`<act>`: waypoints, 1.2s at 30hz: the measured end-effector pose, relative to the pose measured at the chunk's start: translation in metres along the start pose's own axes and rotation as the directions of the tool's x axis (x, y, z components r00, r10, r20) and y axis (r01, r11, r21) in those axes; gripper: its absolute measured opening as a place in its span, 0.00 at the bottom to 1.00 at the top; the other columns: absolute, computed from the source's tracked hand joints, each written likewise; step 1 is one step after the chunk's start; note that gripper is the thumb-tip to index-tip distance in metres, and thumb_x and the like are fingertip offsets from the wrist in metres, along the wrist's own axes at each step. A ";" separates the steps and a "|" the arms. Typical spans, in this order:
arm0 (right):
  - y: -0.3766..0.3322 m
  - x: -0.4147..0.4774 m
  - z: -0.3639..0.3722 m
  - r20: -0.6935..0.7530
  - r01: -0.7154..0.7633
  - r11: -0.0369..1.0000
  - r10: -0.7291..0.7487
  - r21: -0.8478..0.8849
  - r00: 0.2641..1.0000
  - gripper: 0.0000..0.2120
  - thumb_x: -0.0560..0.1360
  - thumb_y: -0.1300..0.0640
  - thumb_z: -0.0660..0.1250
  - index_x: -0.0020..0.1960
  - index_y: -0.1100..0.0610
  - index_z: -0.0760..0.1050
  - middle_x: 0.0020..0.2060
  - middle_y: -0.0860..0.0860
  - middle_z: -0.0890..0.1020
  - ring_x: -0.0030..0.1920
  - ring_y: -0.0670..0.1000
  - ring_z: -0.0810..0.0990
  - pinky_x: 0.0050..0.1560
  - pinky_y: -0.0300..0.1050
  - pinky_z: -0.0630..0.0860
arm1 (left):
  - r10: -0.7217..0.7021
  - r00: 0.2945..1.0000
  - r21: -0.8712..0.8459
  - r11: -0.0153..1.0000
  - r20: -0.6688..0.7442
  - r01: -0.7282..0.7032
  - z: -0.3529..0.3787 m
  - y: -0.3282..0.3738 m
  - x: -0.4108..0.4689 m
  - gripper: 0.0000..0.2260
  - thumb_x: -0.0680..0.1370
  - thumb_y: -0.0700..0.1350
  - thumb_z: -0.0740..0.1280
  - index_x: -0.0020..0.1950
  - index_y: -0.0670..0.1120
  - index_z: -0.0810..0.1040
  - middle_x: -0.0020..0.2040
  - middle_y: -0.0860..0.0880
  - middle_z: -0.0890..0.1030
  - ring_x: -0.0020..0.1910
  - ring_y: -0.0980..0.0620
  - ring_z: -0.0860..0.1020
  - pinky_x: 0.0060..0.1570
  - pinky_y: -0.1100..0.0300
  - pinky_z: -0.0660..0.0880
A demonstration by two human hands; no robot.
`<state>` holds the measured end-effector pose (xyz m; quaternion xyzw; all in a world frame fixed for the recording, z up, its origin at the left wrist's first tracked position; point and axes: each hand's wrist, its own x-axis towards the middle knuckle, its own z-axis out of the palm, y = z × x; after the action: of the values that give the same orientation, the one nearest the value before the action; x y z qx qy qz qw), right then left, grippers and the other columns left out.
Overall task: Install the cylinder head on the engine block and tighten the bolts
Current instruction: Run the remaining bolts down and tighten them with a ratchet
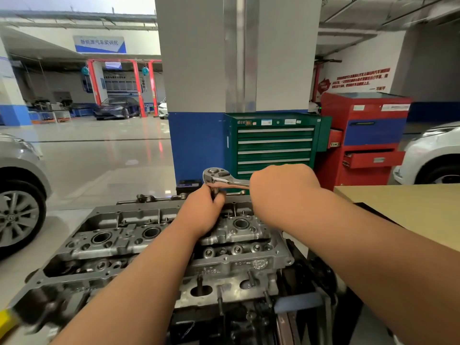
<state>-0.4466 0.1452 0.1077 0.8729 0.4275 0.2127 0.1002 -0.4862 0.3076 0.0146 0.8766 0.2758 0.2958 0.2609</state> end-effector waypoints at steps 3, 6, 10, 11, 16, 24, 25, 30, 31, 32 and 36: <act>0.007 0.004 0.015 -0.015 -0.030 0.999 0.030 0.016 0.999 0.14 0.77 0.59 0.61 0.34 0.53 0.61 0.32 0.48 0.69 0.29 0.50 0.66 0.26 0.43 0.58 | -0.001 1.000 0.028 1.000 0.022 0.000 0.000 0.001 0.001 0.09 0.82 0.52 0.57 0.54 0.49 0.71 0.43 0.52 0.75 0.40 0.52 0.72 0.42 0.58 0.65; 0.026 0.031 0.036 -0.065 -0.055 0.998 0.057 0.038 0.996 0.17 0.78 0.50 0.62 0.33 0.52 0.62 0.30 0.48 0.68 0.28 0.50 0.66 0.27 0.42 0.58 | -0.002 0.998 0.058 0.998 0.060 -0.001 -0.001 0.000 0.001 0.13 0.82 0.53 0.56 0.61 0.48 0.71 0.45 0.51 0.78 0.40 0.52 0.73 0.43 0.57 0.67; 0.037 0.084 0.054 0.044 -0.122 0.966 0.115 0.227 0.992 0.09 0.77 0.48 0.63 0.47 0.53 0.75 0.41 0.50 0.78 0.40 0.54 0.75 0.39 0.46 0.69 | 0.014 0.997 0.149 0.989 0.070 -0.024 0.002 0.001 -0.001 0.20 0.82 0.55 0.55 0.70 0.46 0.68 0.58 0.42 0.80 0.58 0.41 0.75 0.60 0.48 0.70; 0.035 0.094 0.055 0.074 -0.120 0.957 0.104 0.262 0.992 0.08 0.77 0.49 0.63 0.49 0.53 0.76 0.43 0.51 0.78 0.41 0.54 0.75 0.42 0.47 0.69 | 0.017 0.997 0.156 0.987 0.071 -0.028 0.003 0.001 -0.001 0.20 0.82 0.55 0.55 0.70 0.46 0.68 0.58 0.42 0.80 0.58 0.41 0.75 0.60 0.47 0.70; 0.031 0.089 0.057 0.015 -0.178 0.969 0.178 0.174 0.984 0.10 0.76 0.54 0.62 0.37 0.53 0.67 0.35 0.49 0.72 0.39 0.53 0.71 0.47 0.49 0.63 | 0.014 1.000 0.307 0.952 0.011 -0.017 0.003 0.004 0.000 0.15 0.82 0.56 0.52 0.57 0.47 0.70 0.51 0.45 0.80 0.54 0.42 0.76 0.62 0.46 0.66; 0.015 0.002 0.023 0.067 -0.139 0.984 0.132 0.108 0.989 0.13 0.78 0.51 0.58 0.37 0.52 0.61 0.34 0.49 0.65 0.43 0.54 0.69 0.47 0.49 0.61 | -0.005 0.999 0.333 0.943 -0.048 0.021 0.003 0.010 -0.009 0.12 0.82 0.54 0.50 0.52 0.48 0.66 0.53 0.41 0.80 0.56 0.39 0.76 0.62 0.45 0.63; 0.013 -0.003 0.023 0.045 -0.136 0.986 0.132 0.098 0.990 0.14 0.78 0.51 0.58 0.36 0.52 0.60 0.33 0.49 0.65 0.42 0.54 0.68 0.46 0.49 0.61 | -0.002 0.999 0.326 0.945 -0.050 0.018 0.003 0.011 -0.008 0.13 0.82 0.55 0.50 0.52 0.48 0.67 0.53 0.41 0.81 0.56 0.39 0.76 0.63 0.44 0.64; 0.020 0.012 0.042 -0.059 -0.131 0.989 0.135 0.069 0.989 0.15 0.77 0.56 0.60 0.33 0.52 0.60 0.30 0.48 0.66 0.29 0.50 0.64 0.35 0.45 0.61 | 0.028 0.999 0.277 0.961 -0.037 -0.017 0.008 0.004 -0.002 0.12 0.82 0.54 0.51 0.51 0.48 0.68 0.39 0.49 0.76 0.50 0.40 0.77 0.60 0.45 0.68; 0.024 0.024 0.047 -0.070 -0.125 0.989 0.130 0.074 0.989 0.16 0.77 0.55 0.61 0.33 0.52 0.60 0.30 0.48 0.66 0.28 0.50 0.63 0.30 0.43 0.59 | 0.024 0.999 0.262 0.965 -0.029 -0.015 0.009 0.002 0.000 0.11 0.82 0.54 0.51 0.50 0.48 0.66 0.37 0.52 0.73 0.49 0.40 0.77 0.59 0.46 0.68; 0.029 0.039 0.052 -0.081 -0.114 0.991 0.119 0.073 0.990 0.16 0.77 0.53 0.62 0.33 0.52 0.60 0.30 0.48 0.66 0.27 0.50 0.63 0.28 0.42 0.58 | 0.019 1.000 0.247 0.969 -0.022 -0.013 0.009 0.001 0.003 0.11 0.82 0.54 0.51 0.50 0.48 0.65 0.37 0.52 0.71 0.49 0.40 0.76 0.59 0.46 0.68; 0.037 0.108 0.069 -0.052 -0.048 0.981 0.058 0.185 0.997 0.06 0.76 0.52 0.62 0.43 0.53 0.72 0.35 0.50 0.74 0.37 0.53 0.75 0.35 0.47 0.72 | 0.037 0.999 0.228 0.973 -0.012 -0.033 0.010 -0.001 0.005 0.12 0.82 0.56 0.52 0.50 0.48 0.65 0.39 0.51 0.71 0.45 0.43 0.74 0.59 0.45 0.69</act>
<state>-0.3302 0.2076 0.0900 0.8830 0.4247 0.1996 0.0012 -0.4764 0.3081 0.0091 0.9030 0.2946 0.2739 0.1511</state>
